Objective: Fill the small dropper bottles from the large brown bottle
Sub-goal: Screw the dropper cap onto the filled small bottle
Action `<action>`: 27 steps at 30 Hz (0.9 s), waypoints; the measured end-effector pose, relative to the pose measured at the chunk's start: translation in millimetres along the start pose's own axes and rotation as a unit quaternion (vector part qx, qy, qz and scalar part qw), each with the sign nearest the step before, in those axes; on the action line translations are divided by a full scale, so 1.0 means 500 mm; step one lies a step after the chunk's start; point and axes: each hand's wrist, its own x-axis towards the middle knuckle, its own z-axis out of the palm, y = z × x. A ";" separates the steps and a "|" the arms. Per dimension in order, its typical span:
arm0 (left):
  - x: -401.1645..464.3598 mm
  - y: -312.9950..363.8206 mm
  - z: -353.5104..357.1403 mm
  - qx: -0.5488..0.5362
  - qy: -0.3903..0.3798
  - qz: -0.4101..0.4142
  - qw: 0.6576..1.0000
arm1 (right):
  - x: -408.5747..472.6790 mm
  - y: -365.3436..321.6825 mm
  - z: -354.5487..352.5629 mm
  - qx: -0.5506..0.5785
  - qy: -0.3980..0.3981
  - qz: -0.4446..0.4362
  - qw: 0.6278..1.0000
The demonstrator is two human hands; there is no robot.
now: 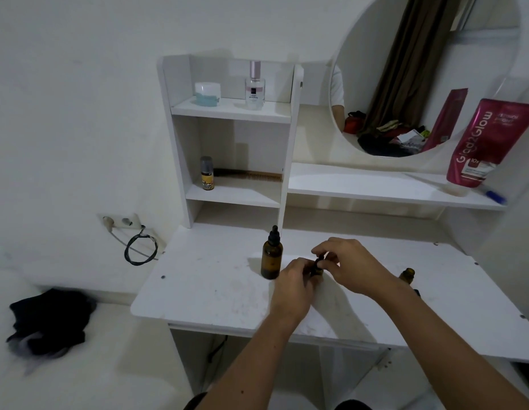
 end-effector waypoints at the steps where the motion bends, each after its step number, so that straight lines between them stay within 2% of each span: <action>1: 0.001 0.000 0.000 0.001 0.001 -0.001 1.000 | -0.001 0.002 -0.003 0.014 -0.004 -0.001 1.000; 8: -0.001 -0.001 0.005 0.034 0.003 -0.003 0.999 | -0.009 0.009 0.006 0.028 0.038 -0.003 0.999; 18: -0.008 0.007 0.002 0.081 0.003 0.009 0.997 | -0.021 -0.020 0.028 -0.021 0.068 0.030 0.997; 22: -0.021 0.024 -0.017 0.038 -0.007 -0.016 0.999 | -0.039 -0.041 0.024 -0.002 0.106 0.046 0.993; 27: -0.066 0.016 -0.058 -0.004 -0.021 -0.039 0.999 | -0.045 -0.079 0.020 0.010 0.164 0.014 0.986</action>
